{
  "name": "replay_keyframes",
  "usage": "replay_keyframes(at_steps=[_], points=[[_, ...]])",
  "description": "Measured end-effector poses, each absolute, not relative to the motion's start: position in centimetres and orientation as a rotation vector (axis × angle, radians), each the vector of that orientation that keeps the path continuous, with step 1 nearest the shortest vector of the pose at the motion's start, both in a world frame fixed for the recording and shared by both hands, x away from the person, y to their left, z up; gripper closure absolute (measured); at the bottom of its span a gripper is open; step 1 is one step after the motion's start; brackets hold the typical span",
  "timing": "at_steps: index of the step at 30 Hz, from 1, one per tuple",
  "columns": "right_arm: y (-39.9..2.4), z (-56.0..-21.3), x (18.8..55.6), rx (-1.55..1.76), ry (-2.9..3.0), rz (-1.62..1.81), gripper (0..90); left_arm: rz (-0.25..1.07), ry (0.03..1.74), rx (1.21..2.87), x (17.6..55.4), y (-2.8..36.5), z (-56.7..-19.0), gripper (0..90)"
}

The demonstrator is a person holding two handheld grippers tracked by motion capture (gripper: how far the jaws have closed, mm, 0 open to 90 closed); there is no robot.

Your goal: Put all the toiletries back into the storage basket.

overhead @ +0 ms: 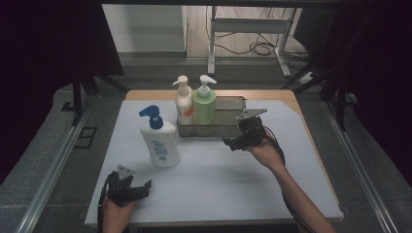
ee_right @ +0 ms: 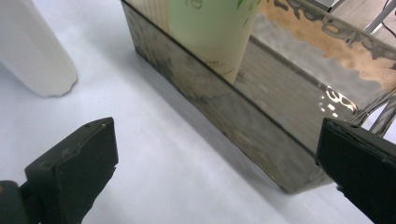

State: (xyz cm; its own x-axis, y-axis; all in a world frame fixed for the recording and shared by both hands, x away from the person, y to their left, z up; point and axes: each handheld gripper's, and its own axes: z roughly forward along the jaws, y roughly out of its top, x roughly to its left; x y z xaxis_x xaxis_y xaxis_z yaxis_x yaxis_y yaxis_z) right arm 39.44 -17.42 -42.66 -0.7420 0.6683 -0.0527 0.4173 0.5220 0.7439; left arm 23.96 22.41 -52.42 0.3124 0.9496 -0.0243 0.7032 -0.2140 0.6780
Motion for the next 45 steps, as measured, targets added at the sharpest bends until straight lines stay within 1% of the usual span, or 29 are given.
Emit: replay_keyframes(at_steps=[15,28,29,31,37,45], points=[[-19.3,-43.4,37.0,0.880,2.413,1.087,0.0,0.540,1.460,1.996,24.0,22.4,-52.4,11.9],[-21.0,-45.6,35.5,0.917,2.411,1.090,0.0,0.529,1.465,2.003,24.1,22.4,-52.1,13.7],[-21.1,-45.7,35.4,0.911,2.417,1.081,0.1,0.533,1.463,2.000,24.1,22.5,-52.1,15.4],[-21.4,-46.1,35.3,0.905,2.418,1.071,0.8,0.542,1.464,2.000,24.2,22.5,-51.9,23.1],[-22.2,-47.3,34.8,0.930,2.427,1.071,2.4,0.578,1.447,1.985,24.4,22.7,-51.2,26.8],[-23.3,-48.5,34.0,0.988,2.424,1.069,2.9,0.575,1.413,1.934,24.9,23.1,-50.4,38.4]])
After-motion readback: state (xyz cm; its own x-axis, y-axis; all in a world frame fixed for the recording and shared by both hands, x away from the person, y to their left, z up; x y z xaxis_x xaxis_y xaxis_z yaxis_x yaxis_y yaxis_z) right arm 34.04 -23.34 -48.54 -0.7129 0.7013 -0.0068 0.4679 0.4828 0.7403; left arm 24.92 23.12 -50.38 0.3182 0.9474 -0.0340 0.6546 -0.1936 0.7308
